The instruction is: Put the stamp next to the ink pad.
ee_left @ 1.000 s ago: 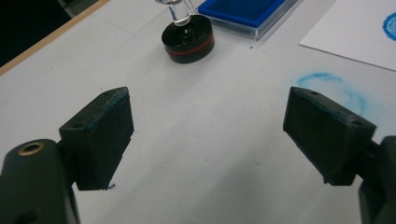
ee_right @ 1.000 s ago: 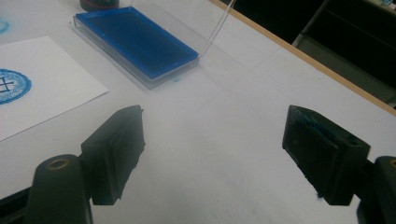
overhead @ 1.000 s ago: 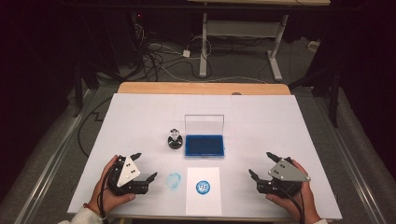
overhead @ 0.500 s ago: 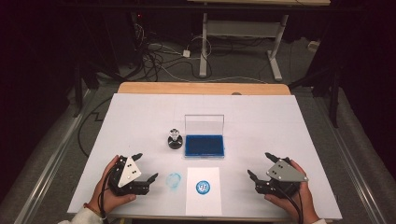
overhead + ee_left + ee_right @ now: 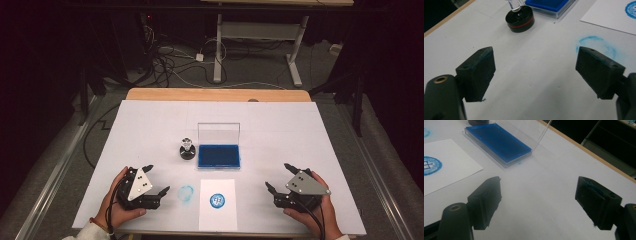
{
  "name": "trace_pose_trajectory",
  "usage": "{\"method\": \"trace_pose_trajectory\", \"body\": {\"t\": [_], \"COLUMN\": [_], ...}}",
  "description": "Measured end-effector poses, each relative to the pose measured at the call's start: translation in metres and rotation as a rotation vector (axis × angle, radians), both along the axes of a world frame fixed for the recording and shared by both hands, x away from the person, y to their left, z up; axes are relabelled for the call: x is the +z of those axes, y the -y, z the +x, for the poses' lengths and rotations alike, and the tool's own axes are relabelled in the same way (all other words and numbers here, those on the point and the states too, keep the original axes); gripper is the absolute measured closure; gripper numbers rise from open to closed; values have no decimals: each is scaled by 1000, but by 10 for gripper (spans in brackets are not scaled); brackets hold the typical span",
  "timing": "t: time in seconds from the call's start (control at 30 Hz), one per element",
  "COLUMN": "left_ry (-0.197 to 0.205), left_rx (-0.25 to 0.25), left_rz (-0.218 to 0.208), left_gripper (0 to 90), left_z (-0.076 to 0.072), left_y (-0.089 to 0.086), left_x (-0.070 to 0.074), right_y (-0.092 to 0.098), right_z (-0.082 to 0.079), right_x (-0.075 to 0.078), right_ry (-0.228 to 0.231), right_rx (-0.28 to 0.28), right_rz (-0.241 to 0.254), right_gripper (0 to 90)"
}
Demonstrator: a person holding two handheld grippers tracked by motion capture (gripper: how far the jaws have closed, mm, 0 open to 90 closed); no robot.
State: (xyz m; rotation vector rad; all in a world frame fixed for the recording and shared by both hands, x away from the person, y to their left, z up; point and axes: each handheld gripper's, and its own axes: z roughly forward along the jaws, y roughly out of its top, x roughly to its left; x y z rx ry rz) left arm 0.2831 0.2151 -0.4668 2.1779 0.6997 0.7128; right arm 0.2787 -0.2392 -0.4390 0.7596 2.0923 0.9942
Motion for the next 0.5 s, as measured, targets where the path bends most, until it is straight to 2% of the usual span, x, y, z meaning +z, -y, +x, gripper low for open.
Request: {"method": "trace_pose_trajectory", "body": {"t": [0.5], "left_ry": [-13], "left_rx": [6], "left_rz": [0], "left_gripper": [159], "left_z": [5], "left_y": [1], "left_x": [-1], "right_y": [3], "right_z": [1], "right_x": [-1], "right_ry": [-5], "right_rx": [-6], "right_rz": [3], "right_gripper": [213]}}
